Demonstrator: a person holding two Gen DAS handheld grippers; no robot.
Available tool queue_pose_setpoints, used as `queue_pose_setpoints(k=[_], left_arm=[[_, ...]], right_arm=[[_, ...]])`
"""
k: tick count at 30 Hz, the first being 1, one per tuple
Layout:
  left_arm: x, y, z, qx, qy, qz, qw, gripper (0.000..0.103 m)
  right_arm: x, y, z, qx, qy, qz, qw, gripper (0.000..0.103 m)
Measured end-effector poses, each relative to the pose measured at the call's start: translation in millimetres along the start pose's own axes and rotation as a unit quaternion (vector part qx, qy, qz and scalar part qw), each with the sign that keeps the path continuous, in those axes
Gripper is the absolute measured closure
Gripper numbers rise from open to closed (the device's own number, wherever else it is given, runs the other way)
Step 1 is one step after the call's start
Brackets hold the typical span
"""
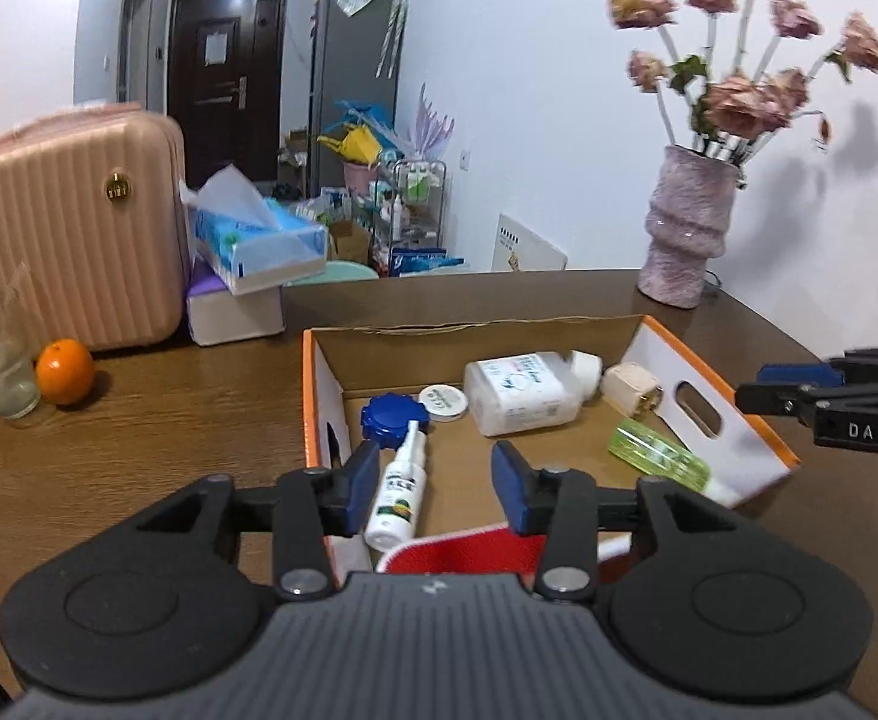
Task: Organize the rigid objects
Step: 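Withdraw both grippers from the box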
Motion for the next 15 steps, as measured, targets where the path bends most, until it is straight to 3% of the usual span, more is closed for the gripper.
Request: queue_pose_setpoints(k=[3, 6, 8, 10, 11, 12, 13, 15], left_arm=[[23.2, 7.8, 10.2, -0.015, -0.006, 0.013, 0.9998, 0.055], [43.3, 16.3, 16.9, -0.009, -0.011, 0.028, 0.9995, 0.050], [55.7, 22.9, 19.5, -0.003, -0.026, 0.051, 0.9984, 0.042], [67.8, 30.1, 21.3, 0.007, -0.035, 0.079, 0.9962, 0.022], [74.0, 35.2, 22.4, 0.012, -0.041, 0.095, 0.9946, 0.017], [78.9, 38.8, 23.0, 0.017, -0.045, 0.106, 0.9932, 0.011], [83.3, 42.8, 23.6, 0.021, -0.051, 0.119, 0.9914, 0.008], [90.6, 51.4, 27.2, 0.019, -0.062, 0.134, 0.9889, 0.007]], right_arm=[[17.9, 2.6, -13.4, 0.009, -0.002, 0.004, 1.000, 0.068], [36.1, 7.6, -27.5, 0.011, -0.007, 0.015, 1.000, 0.051], [45.7, 13.1, -35.9, 0.009, -0.010, 0.026, 1.000, 0.038], [53.8, 18.9, -44.1, 0.009, -0.012, 0.040, 0.999, 0.035], [58.2, 22.5, -48.8, 0.010, -0.014, 0.051, 0.999, 0.034], [61.7, 25.8, -52.3, 0.012, -0.015, 0.063, 0.998, 0.026], [66.7, 29.4, -56.4, 0.014, -0.014, 0.081, 0.996, 0.015], [76.9, 37.5, -63.2, 0.021, -0.011, 0.124, 0.992, 0.005]])
Point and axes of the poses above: each gripper's, at about its wrist camera, not at the fingertips, and x roughly against the way its jaws point, z to its right, y to its underside, the point moved 7 cm from there along -x, roughly the way its jaws point, and after that the axes turned 11 degrees about -y, right-handed, at the moved point
